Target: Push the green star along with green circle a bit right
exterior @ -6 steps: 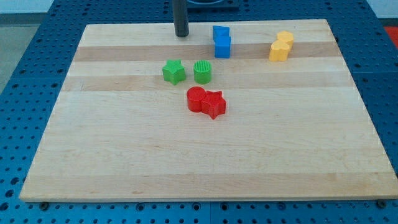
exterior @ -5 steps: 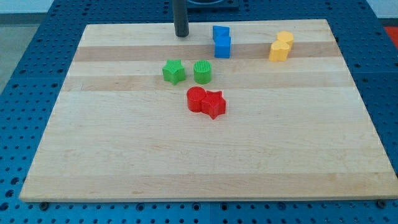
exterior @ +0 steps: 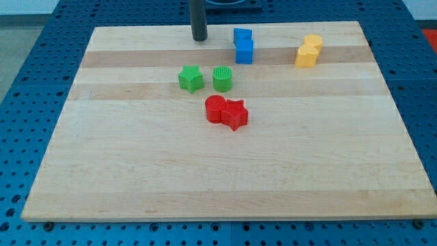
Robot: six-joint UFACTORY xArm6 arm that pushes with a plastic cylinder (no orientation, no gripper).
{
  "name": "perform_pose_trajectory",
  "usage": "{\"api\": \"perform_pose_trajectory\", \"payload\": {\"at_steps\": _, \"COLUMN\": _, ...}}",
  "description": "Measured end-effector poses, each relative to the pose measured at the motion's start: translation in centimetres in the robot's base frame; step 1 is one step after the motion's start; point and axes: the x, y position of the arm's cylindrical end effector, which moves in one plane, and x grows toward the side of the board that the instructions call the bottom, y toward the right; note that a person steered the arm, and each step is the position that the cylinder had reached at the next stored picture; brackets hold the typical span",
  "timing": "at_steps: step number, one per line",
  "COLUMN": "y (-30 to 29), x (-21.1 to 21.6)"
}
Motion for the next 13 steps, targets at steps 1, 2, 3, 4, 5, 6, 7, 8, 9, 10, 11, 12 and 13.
{"api": "perform_pose_trajectory", "payload": {"at_steps": 1, "y": -1.6, "x": 1.2}}
{"api": "perform_pose_trajectory", "payload": {"at_steps": 2, "y": -2.8, "x": 5.6}}
{"api": "perform_pose_trajectory", "payload": {"at_steps": 3, "y": -3.0, "x": 10.4}}
{"api": "perform_pose_trajectory", "payload": {"at_steps": 4, "y": -3.0, "x": 10.5}}
{"api": "perform_pose_trajectory", "payload": {"at_steps": 5, "y": -3.2, "x": 10.5}}
{"api": "perform_pose_trajectory", "payload": {"at_steps": 6, "y": -5.0, "x": 10.5}}
{"api": "perform_pose_trajectory", "payload": {"at_steps": 7, "y": -6.5, "x": 10.5}}
{"api": "perform_pose_trajectory", "payload": {"at_steps": 8, "y": -6.6, "x": 12.6}}
{"api": "perform_pose_trajectory", "payload": {"at_steps": 9, "y": -6.6, "x": 13.6}}
{"api": "perform_pose_trajectory", "payload": {"at_steps": 10, "y": -6.6, "x": 13.6}}
{"api": "perform_pose_trajectory", "payload": {"at_steps": 11, "y": -4.1, "x": 14.5}}
{"api": "perform_pose_trajectory", "payload": {"at_steps": 12, "y": -2.6, "x": 14.5}}
{"api": "perform_pose_trajectory", "payload": {"at_steps": 13, "y": -2.1, "x": 14.5}}
